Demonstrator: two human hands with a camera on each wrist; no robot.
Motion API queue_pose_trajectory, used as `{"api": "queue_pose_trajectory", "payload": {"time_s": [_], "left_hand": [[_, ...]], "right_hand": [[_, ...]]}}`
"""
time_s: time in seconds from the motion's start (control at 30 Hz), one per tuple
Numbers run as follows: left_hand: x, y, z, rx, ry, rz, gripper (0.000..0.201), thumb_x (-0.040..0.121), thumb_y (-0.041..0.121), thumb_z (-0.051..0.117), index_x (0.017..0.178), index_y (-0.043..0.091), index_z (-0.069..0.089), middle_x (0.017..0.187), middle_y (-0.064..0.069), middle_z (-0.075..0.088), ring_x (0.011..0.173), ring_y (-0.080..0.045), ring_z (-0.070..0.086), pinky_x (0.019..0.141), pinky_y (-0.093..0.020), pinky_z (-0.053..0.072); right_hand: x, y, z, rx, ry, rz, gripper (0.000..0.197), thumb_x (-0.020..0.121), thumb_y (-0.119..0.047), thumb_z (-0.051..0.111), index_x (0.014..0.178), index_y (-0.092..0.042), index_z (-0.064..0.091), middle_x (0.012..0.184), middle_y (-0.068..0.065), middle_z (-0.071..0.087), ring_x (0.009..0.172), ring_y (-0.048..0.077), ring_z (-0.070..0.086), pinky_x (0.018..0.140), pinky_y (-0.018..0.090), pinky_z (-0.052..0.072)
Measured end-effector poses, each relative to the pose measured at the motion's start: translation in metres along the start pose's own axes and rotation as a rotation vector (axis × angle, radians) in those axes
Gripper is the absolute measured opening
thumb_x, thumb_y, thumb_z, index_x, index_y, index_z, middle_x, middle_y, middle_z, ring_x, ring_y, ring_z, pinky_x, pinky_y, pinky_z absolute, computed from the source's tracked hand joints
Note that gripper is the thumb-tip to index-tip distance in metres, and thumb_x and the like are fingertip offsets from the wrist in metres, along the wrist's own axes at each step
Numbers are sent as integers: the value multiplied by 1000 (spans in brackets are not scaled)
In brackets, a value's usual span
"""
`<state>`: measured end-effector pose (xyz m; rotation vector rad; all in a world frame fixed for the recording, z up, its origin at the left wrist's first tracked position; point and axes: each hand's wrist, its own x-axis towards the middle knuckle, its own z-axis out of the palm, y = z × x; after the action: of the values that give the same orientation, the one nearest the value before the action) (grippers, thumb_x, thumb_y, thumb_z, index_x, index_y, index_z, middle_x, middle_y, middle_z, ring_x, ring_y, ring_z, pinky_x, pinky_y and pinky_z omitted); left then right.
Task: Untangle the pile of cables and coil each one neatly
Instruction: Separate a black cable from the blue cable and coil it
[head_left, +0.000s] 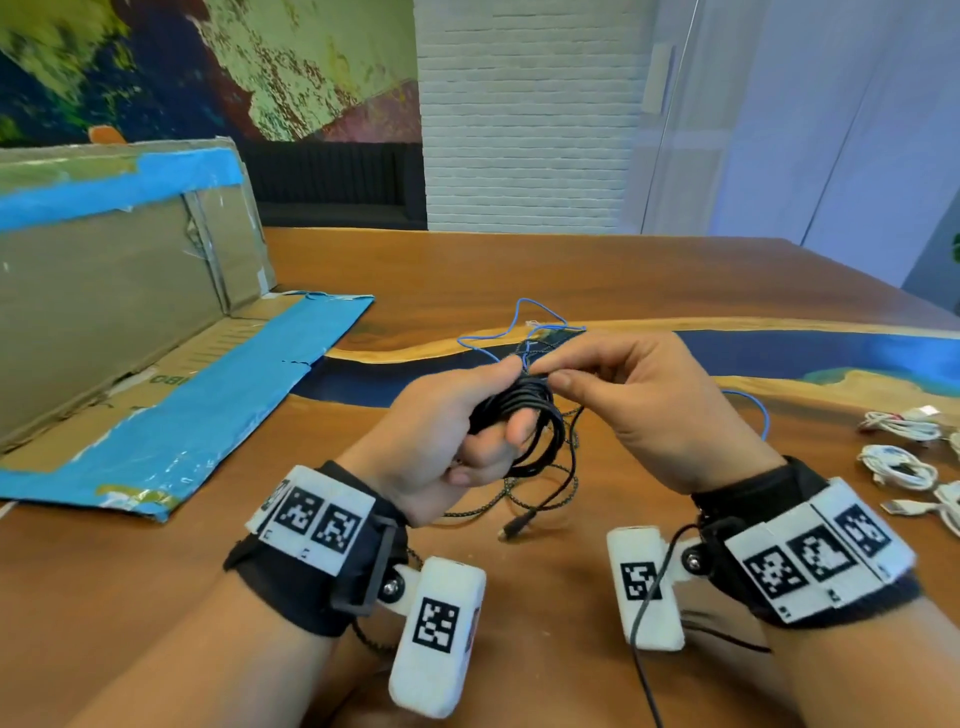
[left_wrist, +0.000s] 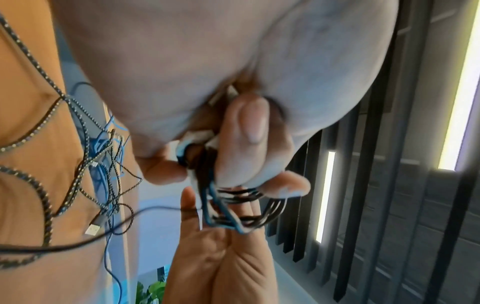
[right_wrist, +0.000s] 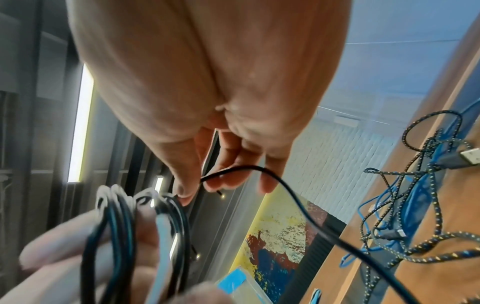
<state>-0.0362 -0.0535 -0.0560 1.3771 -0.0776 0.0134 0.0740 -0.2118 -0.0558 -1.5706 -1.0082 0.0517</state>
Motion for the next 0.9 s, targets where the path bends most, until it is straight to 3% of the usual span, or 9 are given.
{"api": "queue_pose_trajectory", "payload": {"time_s": [0.1, 0.23, 0.3, 0.4, 0.47, 0.57, 0.7, 0.77, 0.9], "left_hand": [[2, -2, 3, -115, -9, 32, 48, 94, 37, 43, 54, 12, 54, 42, 3, 15, 41, -18, 5, 37, -24, 10], [5, -6, 2, -203, -10, 41, 48, 94, 34, 43, 53, 12, 51, 42, 3, 16, 39, -17, 5, 38, -25, 8], [6, -7, 0, -209, -1, 42, 49, 96, 34, 42, 53, 13, 51, 42, 3, 17, 39, -17, 6, 40, -27, 7], [6, -9, -3, -202, 36, 35, 52, 99, 32, 39, 52, 12, 50, 44, 1, 12, 40, -17, 5, 41, -28, 6], [7, -10, -3, -181, 68, 24, 54, 101, 31, 37, 52, 12, 50, 45, 1, 11, 40, -17, 5, 41, -28, 7], [7, -11, -1, -100, 134, 5, 55, 103, 29, 37, 54, 8, 50, 42, 2, 22, 41, -16, 9, 45, -30, 8], [9, -13, 5, 37, 208, 9, 49, 106, 27, 37, 64, 4, 49, 41, 4, 30, 41, -16, 17, 48, -31, 12], [12, -15, 6, 54, 261, 26, 49, 107, 28, 39, 65, 5, 50, 44, 1, 26, 42, -17, 19, 45, -26, 19], [19, -19, 1, 67, 364, 77, 46, 108, 26, 45, 66, 6, 52, 49, -1, 37, 42, -14, 29, 42, -21, 30]], "right_hand": [[-1, 4, 7, -60, 38, -27, 21, 87, -8, 77, 90, -29, 82, 83, -6, 70, 82, 26, 64, 75, 40, 51], [-8, 8, 17, 52, 15, 34, 18, 94, 1, 66, 101, -6, 81, 92, 10, 79, 79, 17, 69, 69, 34, 57], [-15, 12, 22, 195, -40, 107, 24, 100, 2, 55, 110, -1, 76, 104, 17, 78, 91, 20, 71, 77, 31, 56], [-23, 16, 21, 439, -128, 179, 35, 99, -9, 45, 119, 7, 69, 118, 26, 71, 109, 38, 67, 97, 44, 53], [-25, 14, 19, 395, -166, 131, 30, 96, -15, 54, 112, 3, 73, 112, 21, 73, 104, 34, 67, 98, 45, 50], [-26, 15, 23, 253, -108, 122, 17, 88, -1, 73, 103, -8, 79, 101, 16, 78, 95, 23, 71, 89, 40, 55], [-23, 22, 30, 305, 26, 216, 13, 85, 9, 71, 91, -2, 76, 90, 22, 75, 83, 20, 66, 82, 35, 51], [-21, 23, 30, 353, 40, 269, 16, 80, 4, 75, 92, -8, 73, 86, 13, 74, 82, 19, 62, 76, 31, 47], [-20, 23, 29, 620, -1, 340, 38, 76, -5, 67, 108, -13, 47, 93, 13, 71, 91, 40, 62, 81, 41, 42]]}}
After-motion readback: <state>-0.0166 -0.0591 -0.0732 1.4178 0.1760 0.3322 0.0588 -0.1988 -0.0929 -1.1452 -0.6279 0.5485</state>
